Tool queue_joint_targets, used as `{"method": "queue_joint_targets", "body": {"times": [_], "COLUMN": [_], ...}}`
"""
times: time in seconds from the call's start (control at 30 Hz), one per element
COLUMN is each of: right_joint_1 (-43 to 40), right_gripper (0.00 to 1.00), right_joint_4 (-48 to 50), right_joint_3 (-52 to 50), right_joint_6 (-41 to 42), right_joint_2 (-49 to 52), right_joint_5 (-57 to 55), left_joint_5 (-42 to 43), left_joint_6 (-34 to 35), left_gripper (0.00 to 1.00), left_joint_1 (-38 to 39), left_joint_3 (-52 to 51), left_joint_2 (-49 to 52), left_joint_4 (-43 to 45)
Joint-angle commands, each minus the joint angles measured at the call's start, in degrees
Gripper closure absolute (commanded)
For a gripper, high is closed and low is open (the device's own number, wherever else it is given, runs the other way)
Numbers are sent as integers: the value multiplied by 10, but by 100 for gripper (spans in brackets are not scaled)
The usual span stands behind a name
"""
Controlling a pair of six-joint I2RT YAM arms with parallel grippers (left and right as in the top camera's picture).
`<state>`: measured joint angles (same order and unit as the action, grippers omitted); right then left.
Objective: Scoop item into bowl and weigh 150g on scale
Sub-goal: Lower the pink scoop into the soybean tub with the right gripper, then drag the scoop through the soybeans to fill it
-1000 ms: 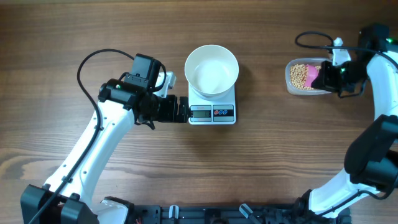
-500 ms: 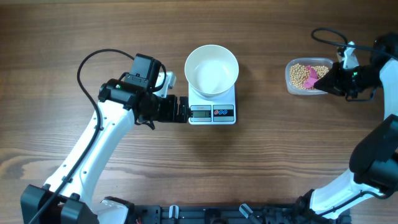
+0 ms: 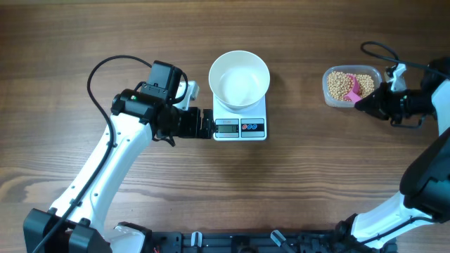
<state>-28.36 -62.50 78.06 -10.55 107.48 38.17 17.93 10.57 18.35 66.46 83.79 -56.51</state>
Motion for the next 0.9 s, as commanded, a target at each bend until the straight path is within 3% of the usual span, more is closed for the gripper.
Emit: {"method": "queue_joint_targets", "body": {"times": [0.0,0.87], "right_joint_1": [1,-23], "right_gripper": [96,96], "right_joint_4": [-1,10], "right_joint_3": [-7,-7], "right_joint_6": [2,15], "right_joint_2": [10,9], "right_joint_5": [31,82], "left_joint_5": [7,7], "left_joint_6": [-11,-11], "left_gripper": [0,0], "left_joint_1": [-2,-2], "left_joint_3": [-1,-1], "left_joint_2": [4,4], "left_joint_4": [0,0]}}
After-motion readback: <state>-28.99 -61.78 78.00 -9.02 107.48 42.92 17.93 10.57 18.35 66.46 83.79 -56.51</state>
